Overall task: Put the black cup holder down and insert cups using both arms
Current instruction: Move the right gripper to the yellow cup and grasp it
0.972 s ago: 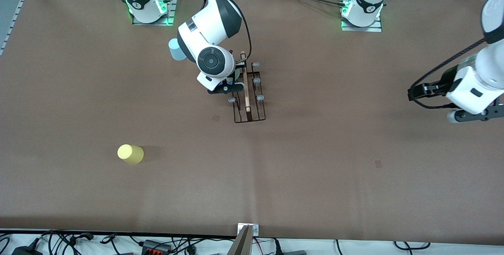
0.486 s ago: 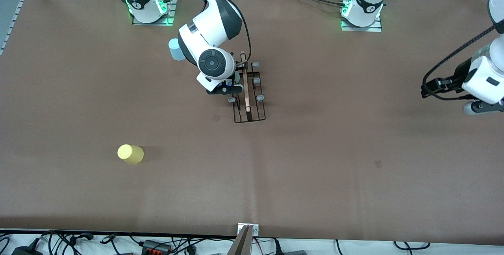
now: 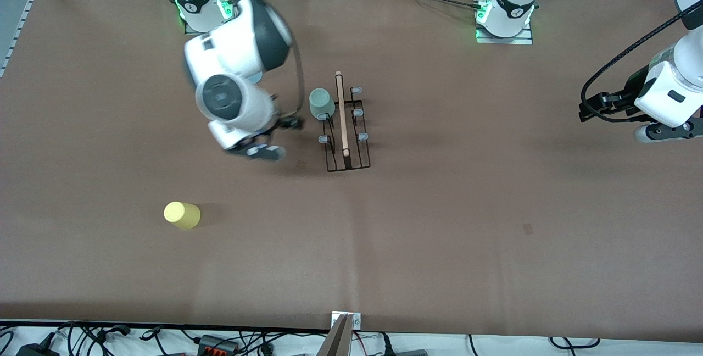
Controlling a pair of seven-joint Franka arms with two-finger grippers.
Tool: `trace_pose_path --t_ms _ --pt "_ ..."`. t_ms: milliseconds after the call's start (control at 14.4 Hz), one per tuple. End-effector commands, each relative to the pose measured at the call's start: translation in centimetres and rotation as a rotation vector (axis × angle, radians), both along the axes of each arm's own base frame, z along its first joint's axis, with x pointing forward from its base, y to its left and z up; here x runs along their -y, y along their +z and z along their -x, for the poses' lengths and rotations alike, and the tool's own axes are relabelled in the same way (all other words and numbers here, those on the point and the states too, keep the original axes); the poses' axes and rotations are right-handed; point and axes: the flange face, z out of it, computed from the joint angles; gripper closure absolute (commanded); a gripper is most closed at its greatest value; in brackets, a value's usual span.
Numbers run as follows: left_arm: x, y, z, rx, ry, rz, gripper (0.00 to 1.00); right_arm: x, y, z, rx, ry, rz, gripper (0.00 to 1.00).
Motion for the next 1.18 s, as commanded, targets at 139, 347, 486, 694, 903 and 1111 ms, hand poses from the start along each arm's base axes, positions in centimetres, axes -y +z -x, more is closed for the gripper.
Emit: trace_pose_path --t_ms 139,347,486,694,903,1111 --pt "0.2 1.0 -0.2 0.007 -0.011 0.027 0.0 10.6 -3.6 -7.2 0.131 -0.139 0.043 0.0" --pt "0.1 1.1 -0.2 0.009 -0.012 0.031 0.0 17.5 -5.5 -11.7 0.212 0.023 0.011 0.0" --pt "0.2 1.1 -0.2 0.01 -0.013 0.029 0.0 20.3 -7.1 -12.8 0.201 0.11 0.004 0.0" --pt "0.2 1.1 -0.2 0.01 -0.014 0.031 0.0 23.5 -10.0 -13.9 0.183 0.207 -0.006 0.0" --pt "0.3 1.1 -0.2 0.009 -0.015 0.031 0.0 24.4 -11.1 -14.8 0.219 0.247 -0.014 0.0" --pt "0.4 1.1 -0.2 0.009 -0.017 0.031 0.0 24.4 -12.6 -15.2 0.22 0.285 -0.022 0.0"
